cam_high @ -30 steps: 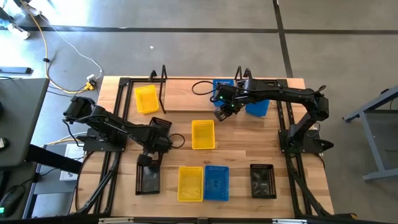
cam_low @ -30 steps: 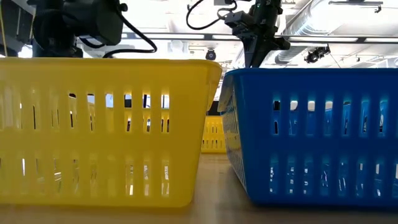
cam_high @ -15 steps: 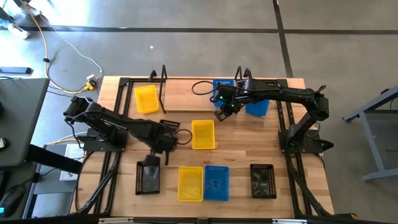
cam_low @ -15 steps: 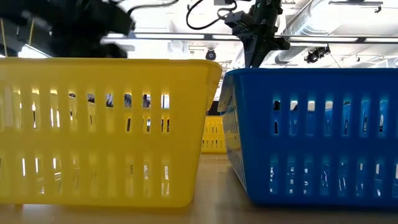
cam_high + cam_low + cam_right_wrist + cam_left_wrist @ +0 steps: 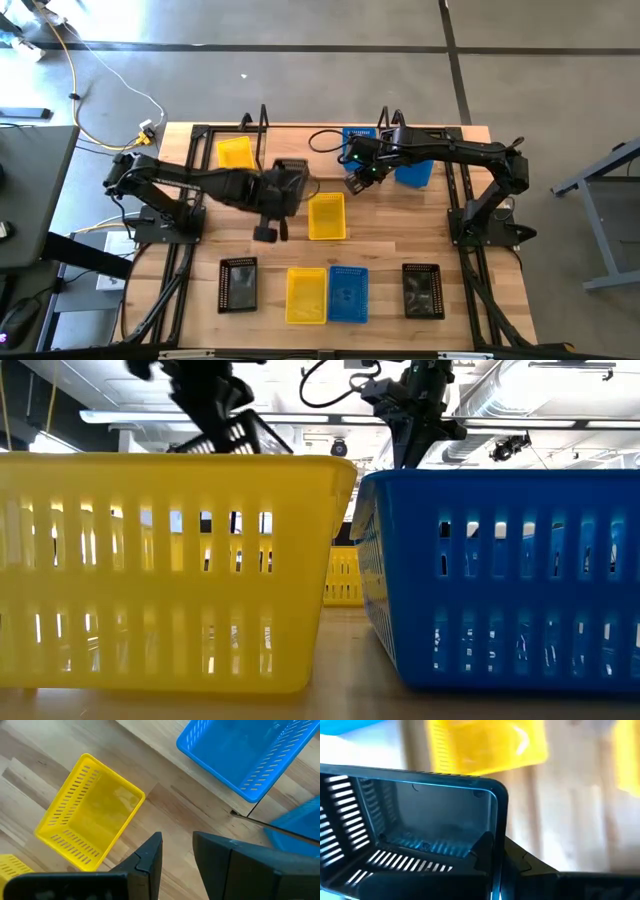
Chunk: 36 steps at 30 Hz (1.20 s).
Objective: Stack baskets on shelf by color
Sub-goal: Put the top left black bin on the shelf
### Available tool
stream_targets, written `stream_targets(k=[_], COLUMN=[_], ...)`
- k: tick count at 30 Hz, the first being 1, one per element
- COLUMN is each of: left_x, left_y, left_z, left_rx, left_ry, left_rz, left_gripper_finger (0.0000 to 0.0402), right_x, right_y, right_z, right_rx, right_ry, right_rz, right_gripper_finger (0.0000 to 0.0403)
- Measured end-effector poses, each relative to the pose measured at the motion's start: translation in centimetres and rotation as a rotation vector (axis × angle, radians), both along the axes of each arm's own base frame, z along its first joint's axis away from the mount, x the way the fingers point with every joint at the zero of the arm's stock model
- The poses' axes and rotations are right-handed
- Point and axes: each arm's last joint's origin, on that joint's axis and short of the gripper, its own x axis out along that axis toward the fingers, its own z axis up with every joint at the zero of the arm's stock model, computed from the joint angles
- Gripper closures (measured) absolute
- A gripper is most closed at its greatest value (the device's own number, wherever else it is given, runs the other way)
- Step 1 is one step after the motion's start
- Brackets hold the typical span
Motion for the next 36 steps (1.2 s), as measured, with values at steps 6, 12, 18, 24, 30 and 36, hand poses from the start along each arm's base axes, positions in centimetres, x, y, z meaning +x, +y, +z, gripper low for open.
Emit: stream_targets(k=[6,12,18,24,30,36], left_x=[-0.1,0.2,0.4,0.9,1.3,1.5], left_y=[4.4,8.8,11.6,12.7,13.0,13.2], left_z=[0.0,-1.3,-3.3,-5.2,-6.3,-6.9], left_rx=[0.058,0.080,0.066,0.055,0.041,0.038], left_ry=[0.003,0.030,0.111,0.185,0.222,0.239], left_rz=[0.065,0.173,0.213,0.195,0.187,0.181], left_gripper_finger=[0.0401,0.0401,0.0401,0.0401,0.0401,0.0400], right_x=[0.0,0.0,0.0,0.0,0.0,0.0], right_y=[-0.1,-0.1,0.0,0.0,0.0,0.0], right_z=[0.0,0.0,0.0,0.0,0.0,0.0], right_rx=[-0.013,-0.008,-0.004,-0.002,-0.002,0.002], right_ry=[0.003,-0.001,-0.003,-0.001,0.000,-0.001], right_rz=[-0.006,-0.023,-0.037,-0.040,-0.040,-0.039], right_gripper_finger=[0.0309,0.0309,0.0309,0.0309,0.0309,0.0309])
